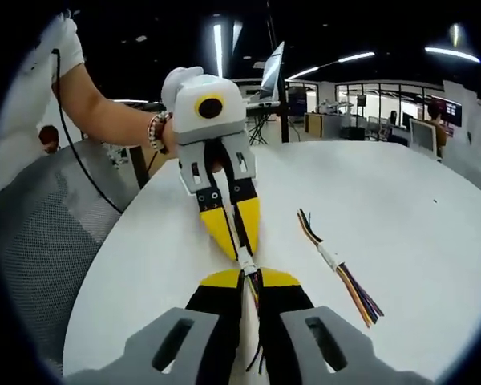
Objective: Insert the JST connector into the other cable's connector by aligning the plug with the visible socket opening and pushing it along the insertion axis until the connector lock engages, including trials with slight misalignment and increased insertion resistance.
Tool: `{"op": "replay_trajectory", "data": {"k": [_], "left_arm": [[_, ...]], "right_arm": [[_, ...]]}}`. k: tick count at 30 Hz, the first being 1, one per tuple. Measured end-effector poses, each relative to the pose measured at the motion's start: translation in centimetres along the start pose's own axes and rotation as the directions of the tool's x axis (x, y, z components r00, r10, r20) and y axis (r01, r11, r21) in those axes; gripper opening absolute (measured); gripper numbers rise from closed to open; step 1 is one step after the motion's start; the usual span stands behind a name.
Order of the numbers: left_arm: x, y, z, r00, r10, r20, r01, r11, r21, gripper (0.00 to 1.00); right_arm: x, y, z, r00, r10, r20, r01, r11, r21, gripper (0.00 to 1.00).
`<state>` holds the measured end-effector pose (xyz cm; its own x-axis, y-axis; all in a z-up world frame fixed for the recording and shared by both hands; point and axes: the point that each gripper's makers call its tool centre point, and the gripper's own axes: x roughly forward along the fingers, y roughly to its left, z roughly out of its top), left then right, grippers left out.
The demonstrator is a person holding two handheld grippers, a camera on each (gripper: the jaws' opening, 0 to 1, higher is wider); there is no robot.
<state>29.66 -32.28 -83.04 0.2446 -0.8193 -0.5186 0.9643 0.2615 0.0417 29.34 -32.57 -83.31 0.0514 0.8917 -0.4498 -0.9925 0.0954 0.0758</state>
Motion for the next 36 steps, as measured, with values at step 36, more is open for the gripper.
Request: {"op": "replay_trajectory", "data": {"k": [36], "left_arm": [[1.4, 4.3, -0.7, 0.986, 0.149, -0.069, -0.152, 0.987, -0.045, 0.03]], "right_arm": [[0.2, -4.7, -0.5, 0.986, -0.164, -0.011, 0.164, 0.985, 0.055, 0.07]]}}
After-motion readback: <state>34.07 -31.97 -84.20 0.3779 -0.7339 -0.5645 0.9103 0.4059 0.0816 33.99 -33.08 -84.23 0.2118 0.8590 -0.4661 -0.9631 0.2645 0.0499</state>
